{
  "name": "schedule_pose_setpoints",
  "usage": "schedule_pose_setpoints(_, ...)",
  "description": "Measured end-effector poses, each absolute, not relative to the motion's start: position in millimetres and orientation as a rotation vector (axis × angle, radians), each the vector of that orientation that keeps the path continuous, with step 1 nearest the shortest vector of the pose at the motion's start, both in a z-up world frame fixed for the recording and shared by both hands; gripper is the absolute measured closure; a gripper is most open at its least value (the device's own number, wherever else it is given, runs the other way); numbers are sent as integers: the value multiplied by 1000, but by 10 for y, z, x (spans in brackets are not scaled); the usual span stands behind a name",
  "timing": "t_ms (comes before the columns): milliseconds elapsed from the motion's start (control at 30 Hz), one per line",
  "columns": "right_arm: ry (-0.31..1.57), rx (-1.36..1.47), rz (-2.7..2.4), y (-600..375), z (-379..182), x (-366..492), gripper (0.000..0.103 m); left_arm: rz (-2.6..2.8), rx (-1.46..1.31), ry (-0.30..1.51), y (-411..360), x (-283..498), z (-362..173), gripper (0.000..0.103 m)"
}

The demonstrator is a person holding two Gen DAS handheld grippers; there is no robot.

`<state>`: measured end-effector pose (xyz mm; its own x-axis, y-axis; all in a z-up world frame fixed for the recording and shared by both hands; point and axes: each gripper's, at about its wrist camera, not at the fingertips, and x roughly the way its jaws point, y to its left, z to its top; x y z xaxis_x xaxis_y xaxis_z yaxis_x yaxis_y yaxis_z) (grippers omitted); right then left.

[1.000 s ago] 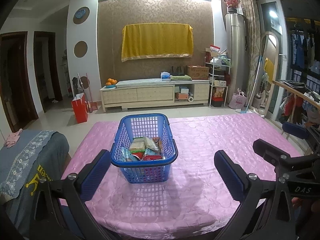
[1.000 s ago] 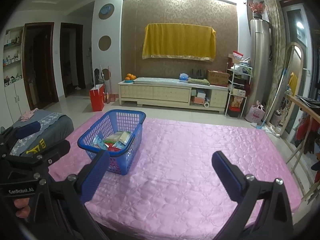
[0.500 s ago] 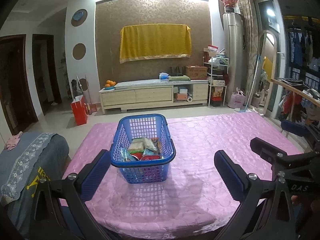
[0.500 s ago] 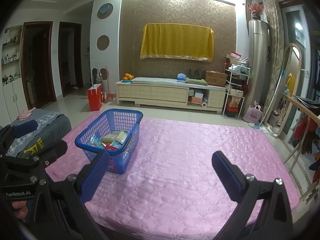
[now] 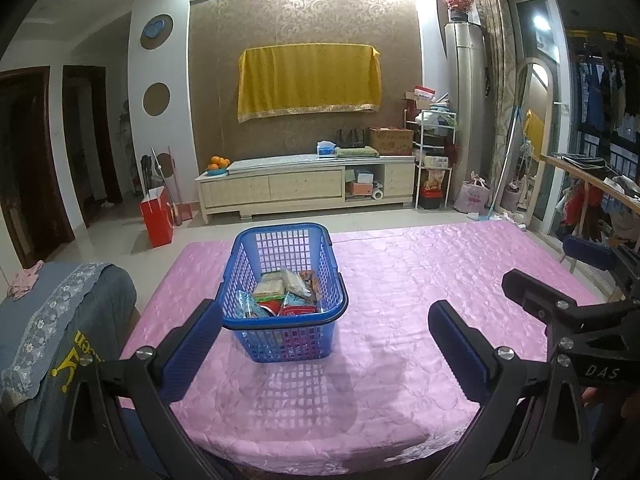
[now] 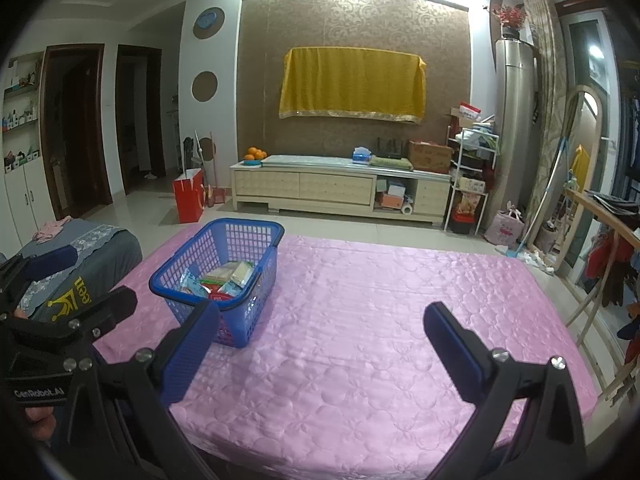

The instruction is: Organize snacks

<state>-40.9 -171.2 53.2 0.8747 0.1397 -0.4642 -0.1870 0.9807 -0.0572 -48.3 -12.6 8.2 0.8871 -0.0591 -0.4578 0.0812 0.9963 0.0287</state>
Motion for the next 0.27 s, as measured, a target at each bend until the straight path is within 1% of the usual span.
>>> schedule_pose_setpoints(267, 481, -98, 173, -1728, 531, -410, 0, -74, 39, 482, -117, -480, 84, 1)
